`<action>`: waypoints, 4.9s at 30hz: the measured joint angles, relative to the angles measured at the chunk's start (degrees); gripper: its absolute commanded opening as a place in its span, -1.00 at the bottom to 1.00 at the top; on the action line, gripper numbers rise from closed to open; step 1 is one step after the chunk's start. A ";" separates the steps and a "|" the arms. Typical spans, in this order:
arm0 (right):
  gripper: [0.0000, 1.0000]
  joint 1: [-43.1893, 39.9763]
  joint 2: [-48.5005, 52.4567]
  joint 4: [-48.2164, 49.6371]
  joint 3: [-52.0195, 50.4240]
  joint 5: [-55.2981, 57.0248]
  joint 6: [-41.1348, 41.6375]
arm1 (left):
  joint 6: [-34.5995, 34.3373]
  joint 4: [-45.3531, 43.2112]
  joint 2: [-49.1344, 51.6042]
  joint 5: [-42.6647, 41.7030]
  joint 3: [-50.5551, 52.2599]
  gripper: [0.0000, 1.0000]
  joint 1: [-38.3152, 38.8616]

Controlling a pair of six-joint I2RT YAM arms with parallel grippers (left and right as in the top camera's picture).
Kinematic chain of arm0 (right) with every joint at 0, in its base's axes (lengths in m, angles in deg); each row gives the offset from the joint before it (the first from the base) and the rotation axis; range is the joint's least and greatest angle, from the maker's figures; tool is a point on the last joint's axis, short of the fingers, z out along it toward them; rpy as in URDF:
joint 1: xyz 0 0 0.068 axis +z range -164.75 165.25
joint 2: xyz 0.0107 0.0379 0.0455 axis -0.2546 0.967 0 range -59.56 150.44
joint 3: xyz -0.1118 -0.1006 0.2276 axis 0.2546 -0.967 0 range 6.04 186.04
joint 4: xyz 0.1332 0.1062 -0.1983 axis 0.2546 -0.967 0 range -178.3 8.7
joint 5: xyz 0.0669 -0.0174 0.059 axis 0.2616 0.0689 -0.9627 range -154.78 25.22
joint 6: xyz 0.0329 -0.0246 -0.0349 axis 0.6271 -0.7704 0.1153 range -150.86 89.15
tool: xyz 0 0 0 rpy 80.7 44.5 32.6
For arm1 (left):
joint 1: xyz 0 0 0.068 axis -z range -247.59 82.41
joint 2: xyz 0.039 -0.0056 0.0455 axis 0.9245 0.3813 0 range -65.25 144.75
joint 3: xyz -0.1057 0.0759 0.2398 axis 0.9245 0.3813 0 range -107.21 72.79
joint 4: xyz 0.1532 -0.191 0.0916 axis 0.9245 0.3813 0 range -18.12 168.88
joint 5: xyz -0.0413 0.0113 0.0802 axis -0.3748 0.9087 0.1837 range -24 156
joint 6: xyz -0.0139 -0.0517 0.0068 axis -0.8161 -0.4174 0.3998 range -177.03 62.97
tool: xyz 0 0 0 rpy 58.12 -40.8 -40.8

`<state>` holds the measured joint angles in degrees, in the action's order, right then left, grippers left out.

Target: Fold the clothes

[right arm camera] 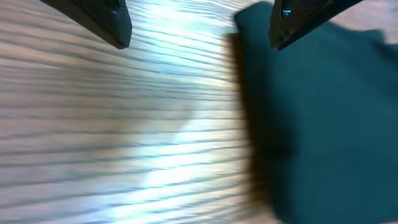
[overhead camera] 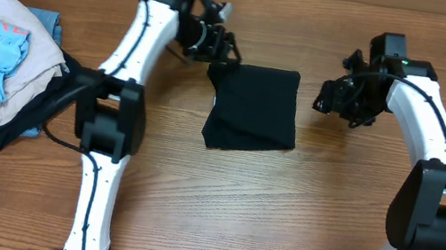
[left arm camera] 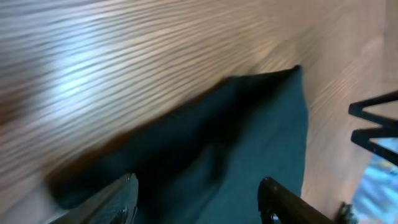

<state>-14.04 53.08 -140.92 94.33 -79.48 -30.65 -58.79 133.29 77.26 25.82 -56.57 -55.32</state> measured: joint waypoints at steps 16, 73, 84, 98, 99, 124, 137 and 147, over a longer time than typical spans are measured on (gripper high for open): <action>0.50 -2.23 0.00 -0.66 0.00 2.99 -0.11 | 0.35 2.47 0.00 12.90 0.00 -0.92 4.46; -0.92 19.69 -0.22 49.13 -29.05 -20.15 29.00 | -6.12 7.52 0.00 24.20 1.14 0.53 3.74; -0.92 19.71 -0.22 49.16 -29.07 -19.98 29.79 | -8.46 17.92 -2.47 17.07 -10.01 -0.92 1.18; -0.92 19.69 -0.22 49.20 -29.07 -19.82 29.75 | -4.26 6.86 -2.62 14.38 12.57 -0.92 0.68; -0.92 19.69 -0.22 49.20 -29.07 -19.80 29.77 | -4.26 6.05 -2.69 14.19 12.79 -0.92 0.33; -0.92 19.69 -0.22 49.16 -29.09 -19.63 29.75 | 9.33 26.16 -2.91 -0.13 6.25 -0.92 6.12; -0.92 19.69 -0.22 49.75 -29.22 -20.50 29.62 | 10.38 10.86 -4.17 -5.51 28.96 -0.92 5.29; -0.78 17.46 -8.07 54.73 -23.02 -23.74 26.93 | 11.02 9.57 -4.33 -6.25 29.70 -0.92 5.20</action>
<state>3.42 45.01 -86.19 71.32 -103.21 -3.72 -47.77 142.86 72.94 19.57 -26.87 -50.11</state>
